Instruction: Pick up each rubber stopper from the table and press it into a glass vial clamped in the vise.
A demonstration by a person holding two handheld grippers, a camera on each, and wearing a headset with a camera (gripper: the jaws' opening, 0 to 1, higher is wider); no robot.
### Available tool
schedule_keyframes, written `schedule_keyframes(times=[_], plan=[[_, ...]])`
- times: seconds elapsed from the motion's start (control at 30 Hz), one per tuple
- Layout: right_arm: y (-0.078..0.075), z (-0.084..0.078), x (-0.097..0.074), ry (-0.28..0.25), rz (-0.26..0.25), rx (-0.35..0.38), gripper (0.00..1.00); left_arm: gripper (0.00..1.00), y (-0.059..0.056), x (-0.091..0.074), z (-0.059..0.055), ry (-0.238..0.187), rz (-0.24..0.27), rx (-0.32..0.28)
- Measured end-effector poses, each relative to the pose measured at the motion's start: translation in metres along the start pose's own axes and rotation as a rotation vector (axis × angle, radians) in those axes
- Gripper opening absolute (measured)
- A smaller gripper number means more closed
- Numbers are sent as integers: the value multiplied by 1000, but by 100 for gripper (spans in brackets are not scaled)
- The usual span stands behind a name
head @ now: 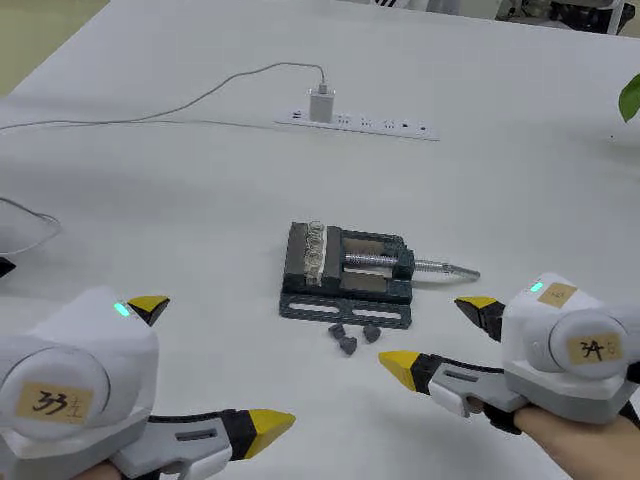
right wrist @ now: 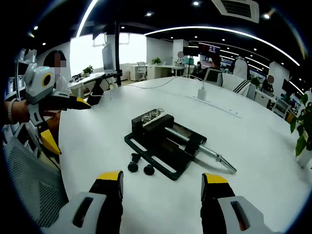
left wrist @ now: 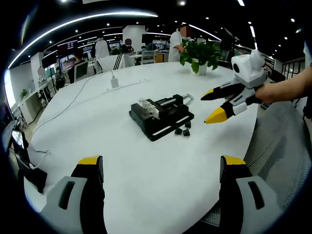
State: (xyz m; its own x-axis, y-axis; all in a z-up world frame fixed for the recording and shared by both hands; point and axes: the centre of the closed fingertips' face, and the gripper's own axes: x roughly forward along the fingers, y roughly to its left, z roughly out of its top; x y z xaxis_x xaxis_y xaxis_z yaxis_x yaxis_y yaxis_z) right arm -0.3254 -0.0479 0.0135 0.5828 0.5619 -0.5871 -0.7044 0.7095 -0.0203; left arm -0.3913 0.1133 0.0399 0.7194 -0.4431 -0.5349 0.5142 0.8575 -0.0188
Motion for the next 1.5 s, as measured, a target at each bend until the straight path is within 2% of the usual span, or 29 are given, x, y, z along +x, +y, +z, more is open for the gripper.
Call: schedule_keyframes(times=[0.4, 0.77, 1.5], plan=[[13, -8, 20, 41, 7, -6, 47, 99, -3, 1, -2, 3, -7, -5], [17, -13, 29, 48, 1, 60, 28, 99, -1, 1, -6, 9, -8, -12], [21, -16, 41, 52, -11, 81, 14, 99, 0, 3, -10, 18, -11, -21]])
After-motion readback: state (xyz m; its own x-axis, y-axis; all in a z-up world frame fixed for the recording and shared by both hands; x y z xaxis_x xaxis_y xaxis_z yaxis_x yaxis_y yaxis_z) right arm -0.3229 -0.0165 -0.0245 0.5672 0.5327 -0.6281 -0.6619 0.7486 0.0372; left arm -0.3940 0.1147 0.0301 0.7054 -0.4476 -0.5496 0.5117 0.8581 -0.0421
